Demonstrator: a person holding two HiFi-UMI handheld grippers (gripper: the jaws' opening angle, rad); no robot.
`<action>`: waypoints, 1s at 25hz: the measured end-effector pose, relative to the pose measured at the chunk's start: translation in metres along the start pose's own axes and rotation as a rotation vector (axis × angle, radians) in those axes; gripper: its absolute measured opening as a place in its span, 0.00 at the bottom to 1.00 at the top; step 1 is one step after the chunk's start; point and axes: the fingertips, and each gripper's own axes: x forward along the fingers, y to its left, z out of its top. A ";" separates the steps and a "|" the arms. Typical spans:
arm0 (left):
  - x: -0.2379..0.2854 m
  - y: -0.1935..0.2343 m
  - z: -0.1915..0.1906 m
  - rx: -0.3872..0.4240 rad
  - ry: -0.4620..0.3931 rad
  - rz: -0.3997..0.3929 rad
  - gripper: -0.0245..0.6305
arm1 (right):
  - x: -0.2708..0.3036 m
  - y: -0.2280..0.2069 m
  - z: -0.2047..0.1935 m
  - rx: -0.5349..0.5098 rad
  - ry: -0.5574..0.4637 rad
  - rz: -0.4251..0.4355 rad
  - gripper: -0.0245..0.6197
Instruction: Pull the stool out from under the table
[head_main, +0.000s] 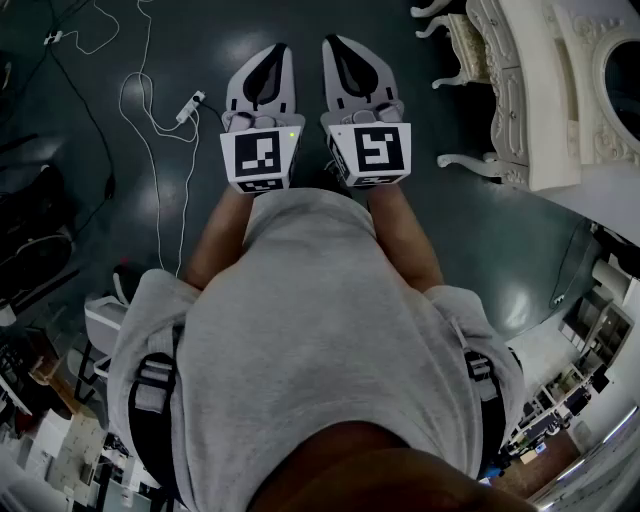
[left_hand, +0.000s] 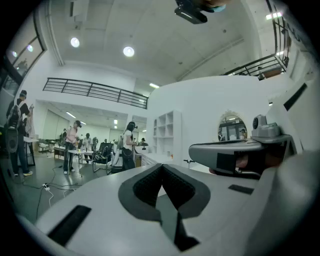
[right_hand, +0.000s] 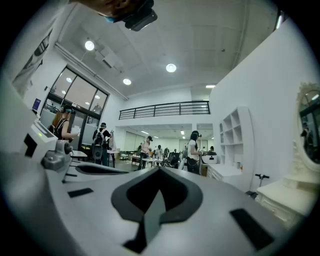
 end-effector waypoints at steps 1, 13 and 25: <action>-0.001 0.003 -0.001 0.007 0.002 -0.004 0.05 | 0.003 0.004 0.000 -0.004 0.002 -0.003 0.06; -0.006 0.054 -0.012 -0.004 0.032 -0.052 0.05 | 0.035 0.044 -0.012 0.047 0.016 -0.034 0.06; 0.082 0.027 -0.044 -0.007 0.108 -0.147 0.05 | 0.067 -0.042 -0.044 0.068 0.047 -0.146 0.06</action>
